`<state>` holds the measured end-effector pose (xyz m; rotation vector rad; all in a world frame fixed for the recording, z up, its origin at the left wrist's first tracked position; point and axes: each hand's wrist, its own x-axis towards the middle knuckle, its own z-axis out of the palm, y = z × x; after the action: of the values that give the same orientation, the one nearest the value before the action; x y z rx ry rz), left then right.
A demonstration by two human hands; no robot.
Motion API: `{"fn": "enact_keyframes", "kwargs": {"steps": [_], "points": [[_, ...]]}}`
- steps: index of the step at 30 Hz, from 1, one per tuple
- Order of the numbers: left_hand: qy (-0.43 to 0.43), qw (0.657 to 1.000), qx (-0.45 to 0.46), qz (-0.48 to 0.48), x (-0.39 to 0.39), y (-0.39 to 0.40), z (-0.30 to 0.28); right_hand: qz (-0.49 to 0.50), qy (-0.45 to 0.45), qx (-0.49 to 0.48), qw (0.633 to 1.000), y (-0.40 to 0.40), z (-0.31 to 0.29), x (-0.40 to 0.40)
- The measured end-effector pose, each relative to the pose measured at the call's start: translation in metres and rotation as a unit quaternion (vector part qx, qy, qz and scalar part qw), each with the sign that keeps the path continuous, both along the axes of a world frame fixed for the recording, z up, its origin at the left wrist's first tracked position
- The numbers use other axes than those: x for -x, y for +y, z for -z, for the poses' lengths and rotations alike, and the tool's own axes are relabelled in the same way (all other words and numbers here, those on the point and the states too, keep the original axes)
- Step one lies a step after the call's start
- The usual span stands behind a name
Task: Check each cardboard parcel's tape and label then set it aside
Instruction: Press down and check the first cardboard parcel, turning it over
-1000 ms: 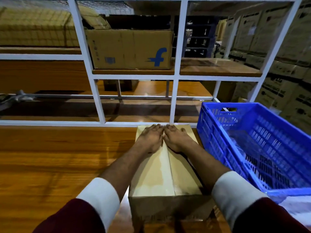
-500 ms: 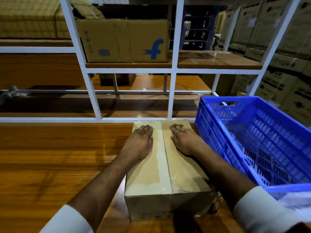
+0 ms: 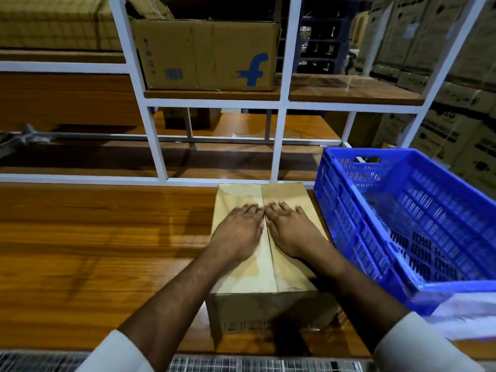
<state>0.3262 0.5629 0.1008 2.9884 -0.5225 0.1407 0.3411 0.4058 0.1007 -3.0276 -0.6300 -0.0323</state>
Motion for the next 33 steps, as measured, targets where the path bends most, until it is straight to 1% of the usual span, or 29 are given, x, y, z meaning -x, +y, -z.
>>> {"fn": "enact_keyframes", "kwargs": {"steps": [2, 5, 7, 9, 15, 17, 19, 22, 24, 27, 31, 33], "points": [[0.001, 1.0, -0.008, 0.002, -0.001, 0.0, -0.002, -0.003, 0.003, 0.001, 1.0, -0.001, -0.001, -0.001], [0.018, 1.0, 0.004, -0.001, 0.004, 0.0, -0.007, -0.004, 0.033, -0.012, 0.999, -0.005, -0.007, 0.002], [0.018, 0.999, 0.022, -0.025, 0.014, 0.006, -0.011, 0.012, 0.058, -0.014, 0.998, -0.013, -0.014, 0.007], [-0.001, 0.998, 0.043, -0.054, 0.024, 0.016, -0.012, 0.036, 0.069, -0.011, 0.997, -0.022, -0.019, 0.015], [-0.007, 0.998, 0.022, -0.055, 0.036, 0.022, -0.007, 0.045, 0.031, -0.017, 0.998, -0.029, -0.012, 0.034], [-0.011, 0.998, 0.012, -0.057, 0.038, 0.02, -0.01, 0.047, 0.037, -0.01, 0.998, -0.028, -0.015, 0.035], [-0.006, 0.998, 0.021, -0.052, 0.043, 0.018, -0.014, 0.038, 0.052, -0.01, 0.998, -0.025, -0.022, 0.04], [0.015, 0.999, 0.044, 0.006, 0.059, 0.006, -0.015, -0.006, 0.057, -0.019, 0.998, -0.014, -0.023, 0.057], [0.008, 0.999, 0.039, 0.032, 0.07, -0.002, -0.009, -0.017, 0.046, -0.013, 0.999, -0.009, -0.015, 0.068], [-0.003, 1.0, 0.021, 0.023, 0.074, -0.003, -0.005, -0.008, 0.019, -0.011, 1.0, -0.007, -0.002, 0.075], [0.009, 1.0, 0.021, 0.017, 0.076, -0.001, -0.01, -0.01, 0.038, -0.03, 0.999, -0.012, -0.01, 0.075], [-0.006, 1.0, 0.024, 0.002, 0.085, 0.007, -0.012, 0.01, 0.033, -0.029, 0.999, -0.02, -0.013, 0.082]]}}
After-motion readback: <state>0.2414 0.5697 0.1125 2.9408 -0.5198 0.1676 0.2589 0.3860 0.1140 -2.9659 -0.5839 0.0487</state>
